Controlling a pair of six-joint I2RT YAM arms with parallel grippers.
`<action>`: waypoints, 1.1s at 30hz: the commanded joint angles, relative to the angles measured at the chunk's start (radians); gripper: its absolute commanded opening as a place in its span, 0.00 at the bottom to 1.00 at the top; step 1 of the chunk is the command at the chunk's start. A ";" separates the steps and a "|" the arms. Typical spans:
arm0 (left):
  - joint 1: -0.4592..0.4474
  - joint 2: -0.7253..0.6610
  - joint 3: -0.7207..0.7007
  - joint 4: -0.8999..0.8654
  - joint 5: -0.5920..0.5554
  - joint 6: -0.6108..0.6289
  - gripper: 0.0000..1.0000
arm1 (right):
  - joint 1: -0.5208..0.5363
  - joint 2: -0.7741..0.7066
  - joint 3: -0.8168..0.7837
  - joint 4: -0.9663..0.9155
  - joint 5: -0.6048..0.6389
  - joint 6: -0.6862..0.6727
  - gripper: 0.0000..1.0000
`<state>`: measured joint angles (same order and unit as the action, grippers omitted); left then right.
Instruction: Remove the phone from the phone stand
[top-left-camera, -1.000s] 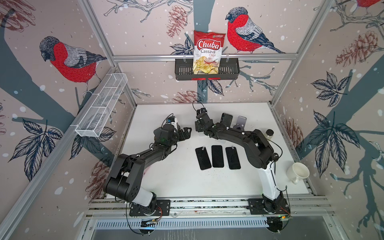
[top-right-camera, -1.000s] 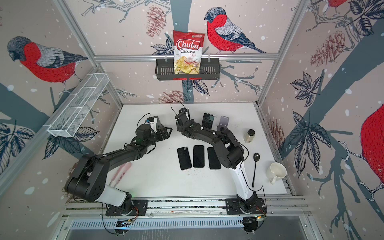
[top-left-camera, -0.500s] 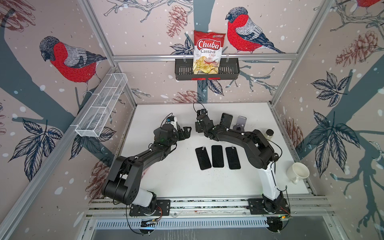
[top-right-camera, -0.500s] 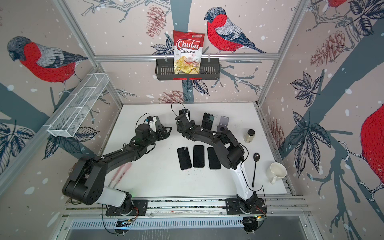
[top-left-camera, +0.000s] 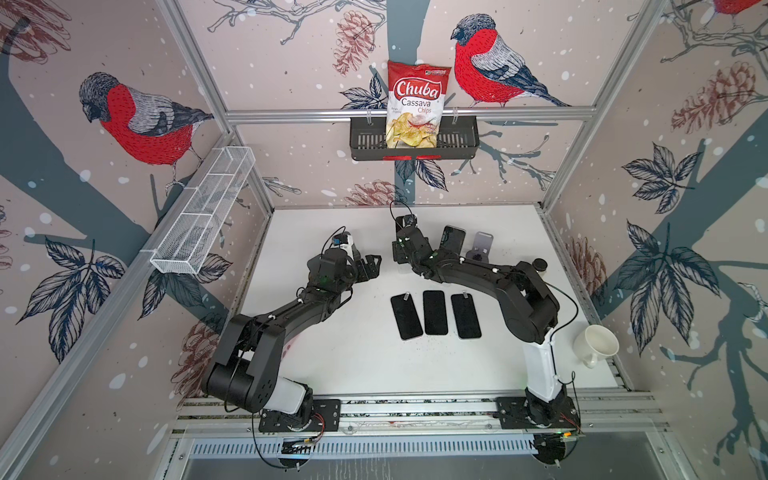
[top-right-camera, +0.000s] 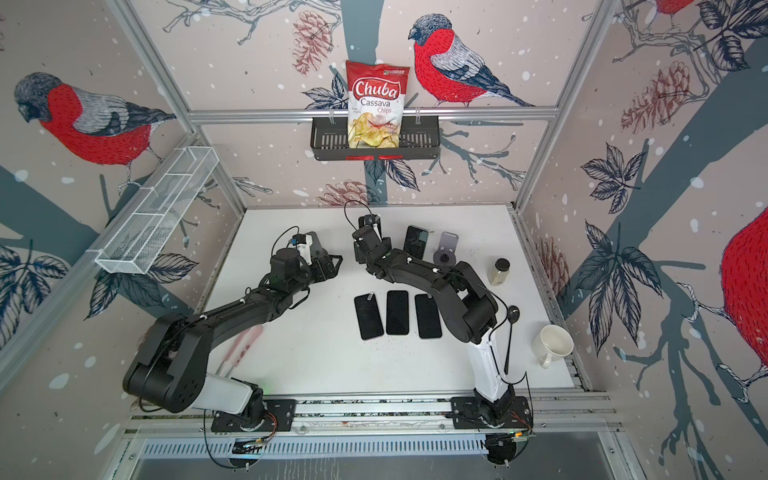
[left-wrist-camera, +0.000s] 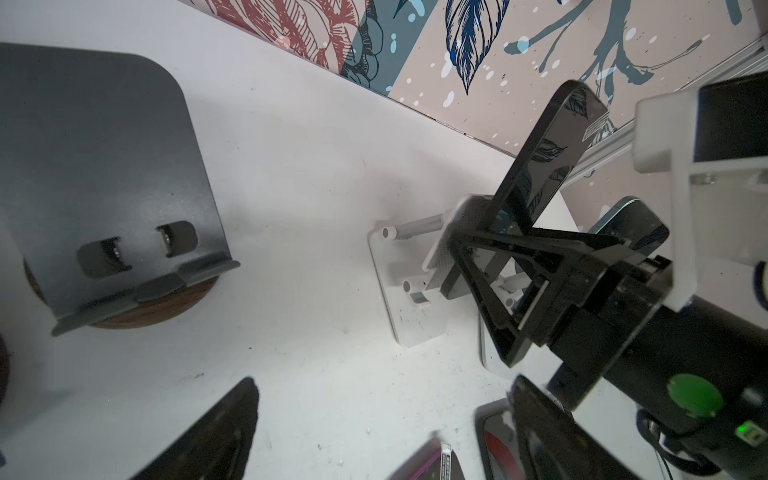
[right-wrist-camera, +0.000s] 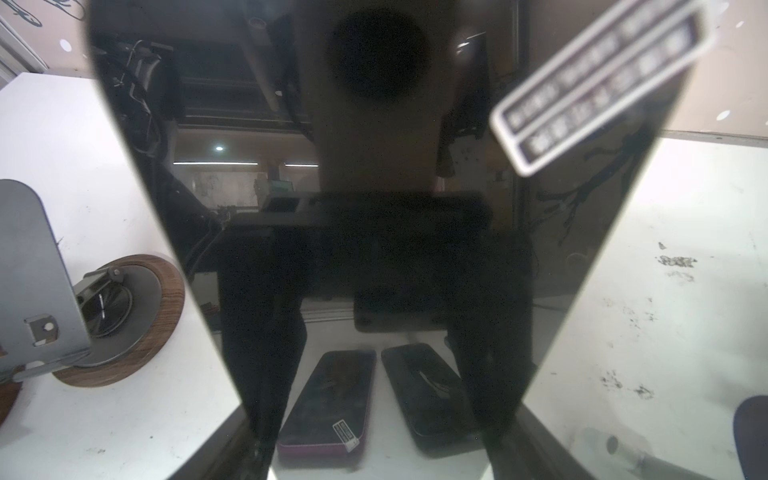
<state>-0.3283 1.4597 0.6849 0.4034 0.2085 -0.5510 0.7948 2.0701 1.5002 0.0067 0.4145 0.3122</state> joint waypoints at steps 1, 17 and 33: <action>-0.001 -0.009 0.004 -0.002 -0.009 0.013 0.93 | 0.003 -0.025 -0.009 0.042 0.016 -0.015 0.73; 0.000 -0.040 0.007 -0.062 -0.026 0.024 0.93 | 0.020 -0.143 -0.060 0.019 0.010 -0.075 0.73; 0.000 -0.214 -0.038 -0.173 0.070 0.049 0.91 | 0.126 -0.310 -0.247 0.023 -0.107 -0.120 0.73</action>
<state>-0.3283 1.2823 0.6586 0.2493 0.2295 -0.5228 0.9058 1.7782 1.2705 -0.0158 0.3321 0.2077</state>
